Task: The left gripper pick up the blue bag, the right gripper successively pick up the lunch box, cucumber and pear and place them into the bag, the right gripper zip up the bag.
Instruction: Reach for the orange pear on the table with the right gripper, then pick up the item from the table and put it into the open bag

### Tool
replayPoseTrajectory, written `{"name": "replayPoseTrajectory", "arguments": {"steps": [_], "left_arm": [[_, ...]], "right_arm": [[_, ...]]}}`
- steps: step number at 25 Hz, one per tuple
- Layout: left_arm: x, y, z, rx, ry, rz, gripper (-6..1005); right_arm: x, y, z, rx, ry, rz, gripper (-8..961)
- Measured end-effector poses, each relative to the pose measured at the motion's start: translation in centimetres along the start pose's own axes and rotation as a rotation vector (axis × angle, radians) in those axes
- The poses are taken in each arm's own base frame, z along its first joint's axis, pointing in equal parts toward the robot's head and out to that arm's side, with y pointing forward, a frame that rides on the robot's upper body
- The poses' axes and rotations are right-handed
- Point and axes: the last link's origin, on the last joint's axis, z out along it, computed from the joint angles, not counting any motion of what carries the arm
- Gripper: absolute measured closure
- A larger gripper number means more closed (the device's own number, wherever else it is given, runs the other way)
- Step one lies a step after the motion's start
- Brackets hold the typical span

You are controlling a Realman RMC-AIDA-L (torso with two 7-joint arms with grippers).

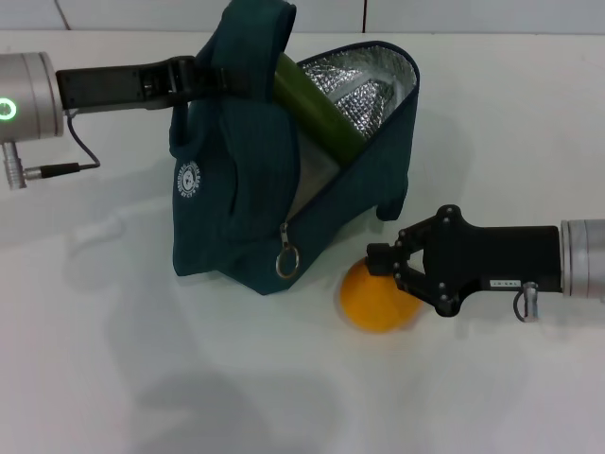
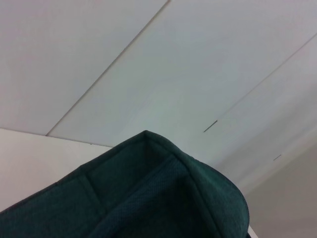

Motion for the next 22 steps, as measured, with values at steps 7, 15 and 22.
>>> {"name": "replayPoseTrajectory", "arguments": {"steps": [7, 15, 22], "left_arm": [[0.0, 0.0, 0.0, 0.001, 0.001, 0.0, 894], [0.0, 0.0, 0.0, 0.002, 0.001, 0.0, 893], [0.0, 0.0, 0.0, 0.002, 0.001, 0.001, 892]], "right_arm": [[-0.1, 0.0, 0.0, 0.002, -0.008, -0.009, 920], [-2.6, -0.8, -1.6, 0.016, -0.157, 0.001, 929], [-6.6, -2.4, -3.6, 0.053, -0.348, -0.04, 927]]}}
